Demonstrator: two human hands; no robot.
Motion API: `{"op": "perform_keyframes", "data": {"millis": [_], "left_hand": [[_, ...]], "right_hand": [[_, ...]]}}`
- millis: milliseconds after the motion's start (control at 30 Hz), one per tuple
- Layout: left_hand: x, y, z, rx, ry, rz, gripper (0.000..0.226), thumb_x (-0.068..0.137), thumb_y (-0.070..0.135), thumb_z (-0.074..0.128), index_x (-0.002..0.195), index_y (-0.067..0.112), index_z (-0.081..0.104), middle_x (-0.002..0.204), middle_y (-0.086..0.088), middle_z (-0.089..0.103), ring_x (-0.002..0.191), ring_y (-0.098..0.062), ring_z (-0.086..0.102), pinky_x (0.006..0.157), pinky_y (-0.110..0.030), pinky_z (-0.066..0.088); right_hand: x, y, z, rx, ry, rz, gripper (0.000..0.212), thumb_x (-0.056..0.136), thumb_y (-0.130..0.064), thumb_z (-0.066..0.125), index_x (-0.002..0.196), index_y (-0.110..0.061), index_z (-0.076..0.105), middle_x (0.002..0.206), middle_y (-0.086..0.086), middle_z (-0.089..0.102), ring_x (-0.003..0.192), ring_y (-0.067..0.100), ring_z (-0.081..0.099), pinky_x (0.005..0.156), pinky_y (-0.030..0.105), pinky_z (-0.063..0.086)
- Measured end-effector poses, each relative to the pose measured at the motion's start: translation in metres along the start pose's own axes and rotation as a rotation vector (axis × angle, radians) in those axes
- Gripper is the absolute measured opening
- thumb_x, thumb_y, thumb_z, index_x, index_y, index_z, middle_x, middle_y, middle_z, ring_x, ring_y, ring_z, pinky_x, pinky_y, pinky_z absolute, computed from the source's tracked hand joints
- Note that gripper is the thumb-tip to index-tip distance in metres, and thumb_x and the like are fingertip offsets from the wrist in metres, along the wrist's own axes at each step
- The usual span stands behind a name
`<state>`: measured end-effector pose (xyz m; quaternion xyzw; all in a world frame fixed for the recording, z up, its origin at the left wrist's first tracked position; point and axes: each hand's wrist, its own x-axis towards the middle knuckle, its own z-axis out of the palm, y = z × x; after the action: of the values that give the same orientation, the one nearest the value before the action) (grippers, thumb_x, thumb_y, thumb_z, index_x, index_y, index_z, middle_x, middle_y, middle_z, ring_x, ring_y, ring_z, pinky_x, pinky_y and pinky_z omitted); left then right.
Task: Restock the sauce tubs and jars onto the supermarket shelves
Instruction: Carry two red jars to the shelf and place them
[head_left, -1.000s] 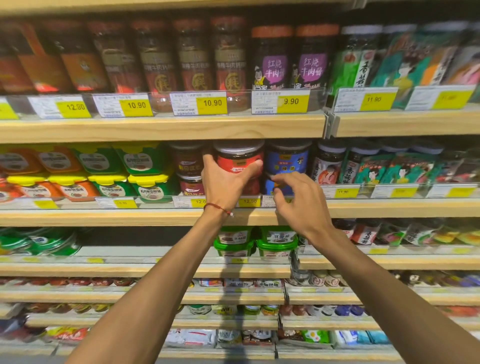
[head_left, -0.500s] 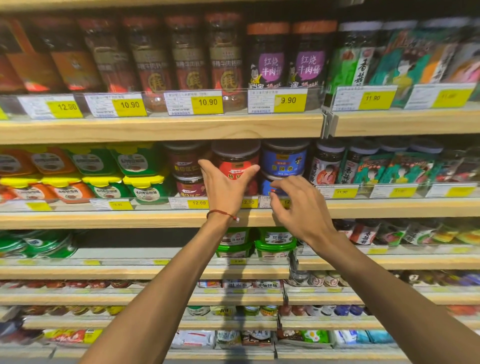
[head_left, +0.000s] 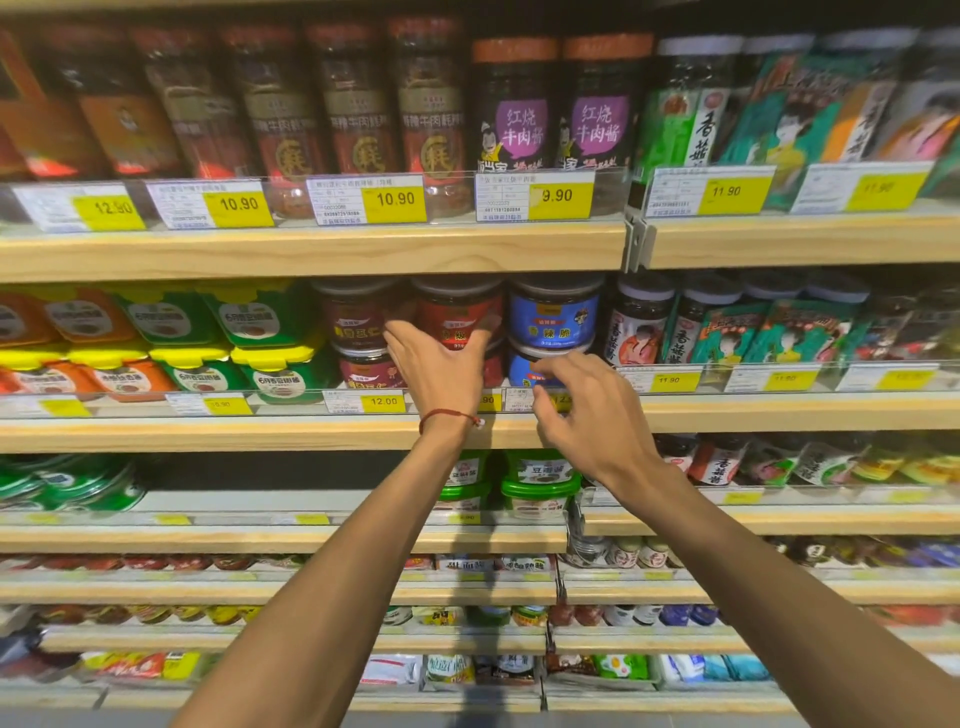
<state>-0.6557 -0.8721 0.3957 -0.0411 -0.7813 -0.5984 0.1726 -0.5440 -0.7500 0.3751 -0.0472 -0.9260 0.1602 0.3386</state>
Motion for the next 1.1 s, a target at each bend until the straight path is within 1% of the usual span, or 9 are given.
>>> {"op": "perform_keyframes", "data": {"millis": [133,200,300,467,600,700,867,1000,1100], "left_hand": [[-0.005,-0.002,-0.001,-0.006,-0.020,0.024,0.107,0.079,0.038,0.082,0.150,-0.009,0.019,0.157,-0.026,0.026,0.149,-0.037,0.022,0.123,-0.046,0.021],[-0.007,-0.008,-0.003,0.023,-0.017,0.079,0.089,0.074,0.037,0.086,0.133,-0.006,0.036,0.137,-0.021,0.043,0.132,-0.035,0.041,0.114,-0.045,0.035],[-0.008,-0.011,-0.009,0.066,-0.015,0.146,0.078,0.072,0.038,0.089,0.120,0.000,0.040,0.120,-0.015,0.047,0.116,-0.031,0.048,0.103,-0.040,0.043],[-0.008,-0.016,-0.008,0.125,-0.040,0.154,0.086,0.075,0.047,0.085,0.128,-0.003,0.040,0.130,-0.021,0.048,0.125,-0.037,0.048,0.104,-0.050,0.045],[-0.022,-0.023,-0.017,0.038,-0.082,0.237,0.074,0.084,0.028,0.080,0.139,0.000,0.040,0.136,-0.015,0.044,0.128,-0.026,0.046,0.107,-0.037,0.043],[-0.037,-0.031,-0.033,-0.022,-0.106,0.339,0.059,0.089,0.019,0.072,0.139,0.009,0.044,0.134,-0.006,0.046,0.126,-0.019,0.049,0.107,-0.036,0.046],[-0.056,-0.043,-0.066,0.335,-0.398,0.614,0.034,0.092,0.030,0.060,0.122,0.015,0.055,0.115,0.000,0.054,0.105,-0.020,0.052,0.087,-0.039,0.049],[-0.069,-0.053,-0.080,0.613,-0.582,0.791,0.039,0.085,0.037,0.056,0.120,0.019,0.059,0.113,0.000,0.060,0.102,-0.024,0.057,0.085,-0.040,0.045],[-0.089,-0.063,-0.082,0.679,-0.727,0.786,0.043,0.087,0.040,0.053,0.123,0.018,0.058,0.115,-0.002,0.058,0.104,-0.026,0.056,0.083,-0.041,0.048]], "right_hand": [[-0.002,-0.004,0.002,0.018,0.004,-0.005,0.026,0.090,-0.020,0.066,0.113,-0.011,0.072,0.106,0.003,0.073,0.097,0.021,0.066,0.086,0.035,0.052],[-0.003,-0.004,0.003,0.023,0.001,0.004,0.027,0.090,-0.020,0.066,0.114,-0.011,0.072,0.107,0.003,0.073,0.098,0.022,0.066,0.086,0.035,0.052],[-0.003,-0.001,0.005,0.032,-0.022,0.028,0.029,0.092,-0.023,0.064,0.118,-0.012,0.071,0.110,0.003,0.073,0.101,0.022,0.066,0.090,0.036,0.052],[-0.006,-0.002,0.006,0.026,-0.052,0.028,0.030,0.093,-0.024,0.062,0.120,-0.015,0.069,0.111,0.001,0.072,0.105,0.022,0.064,0.092,0.039,0.051],[-0.013,-0.004,0.003,0.011,-0.056,0.020,0.029,0.094,-0.022,0.061,0.120,-0.014,0.070,0.111,0.001,0.073,0.105,0.021,0.065,0.095,0.037,0.048],[-0.025,-0.008,-0.001,-0.007,-0.053,0.046,0.029,0.094,-0.021,0.061,0.121,-0.014,0.069,0.111,0.002,0.072,0.105,0.021,0.063,0.093,0.037,0.049],[-0.058,-0.025,-0.004,-0.077,-0.055,0.125,0.030,0.094,-0.021,0.065,0.122,-0.012,0.069,0.113,0.006,0.072,0.106,0.025,0.062,0.090,0.038,0.052],[-0.098,-0.040,-0.004,-0.213,-0.050,0.308,0.035,0.092,-0.024,0.065,0.125,-0.014,0.068,0.117,0.006,0.069,0.109,0.028,0.058,0.083,0.038,0.051],[-0.134,-0.047,-0.005,-0.253,-0.067,0.435,0.035,0.090,-0.024,0.065,0.123,-0.011,0.067,0.117,0.009,0.066,0.110,0.033,0.057,0.083,0.042,0.052]]}}
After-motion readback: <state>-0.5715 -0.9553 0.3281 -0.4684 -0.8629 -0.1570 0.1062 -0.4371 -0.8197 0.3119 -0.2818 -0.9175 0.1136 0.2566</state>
